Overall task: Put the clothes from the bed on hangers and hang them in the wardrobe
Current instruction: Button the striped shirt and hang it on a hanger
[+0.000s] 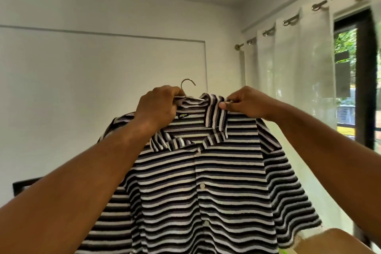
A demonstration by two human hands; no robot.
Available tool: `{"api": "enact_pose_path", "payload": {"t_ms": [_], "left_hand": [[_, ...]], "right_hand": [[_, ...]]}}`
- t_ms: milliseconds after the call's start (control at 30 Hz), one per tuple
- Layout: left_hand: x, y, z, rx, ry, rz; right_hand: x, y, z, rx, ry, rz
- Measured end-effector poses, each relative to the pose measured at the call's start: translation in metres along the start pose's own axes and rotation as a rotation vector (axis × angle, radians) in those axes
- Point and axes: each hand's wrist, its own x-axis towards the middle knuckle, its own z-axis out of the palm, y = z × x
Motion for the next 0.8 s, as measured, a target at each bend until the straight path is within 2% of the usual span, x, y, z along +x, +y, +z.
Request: {"api": "enact_pose_path", "payload": {"t_ms": [133,200,267,333,367,433,533,667,733,800], "left_hand": [[-0.003,0.001,-0.014,-0.041,0.002,0.013],[-0.004,-0.002,-0.025,-0.067,0.022,-0.024],[-0.004,-0.008,-0.039,-0.07,0.017,-0.061],[-0.005,-0.015,-0.05,-0.058,-0.034,-0.067],[-0.007,-0.018,-0.054,-0.064,-0.068,-0.065],[-0.013,-0.023,-0.057,-0.121,-0.123,-0.065],[-0.02,-0.031,-0.056,-0.327,-0.145,-0.077],[-0.033,-0.029,-0.051,-0.412,-0.131,-0.027],[-0.041,-0.026,-0.049,-0.462,-0.124,-0.023],[-0.045,-0.025,-0.046,-0.432,-0.131,-0.022]], "right_hand": [[0.001,-0.035,0.015,-0.156,0.131,-0.16],[-0.001,-0.047,0.021,-0.289,0.255,-0.375],[-0.007,-0.051,0.028,-0.489,0.452,-0.637],[-0.013,-0.053,0.032,-0.627,0.626,-0.781],[-0.016,-0.057,0.035,-0.611,0.669,-0.781],[-0.018,-0.071,0.041,-0.433,0.649,-0.681],[-0.016,-0.098,0.045,-0.17,0.459,-0.373],[-0.006,-0.128,0.049,0.026,0.2,-0.05],[0.002,-0.139,0.05,0.124,0.048,-0.006],[0.005,-0.146,0.05,0.123,-0.024,-0.039]]}}
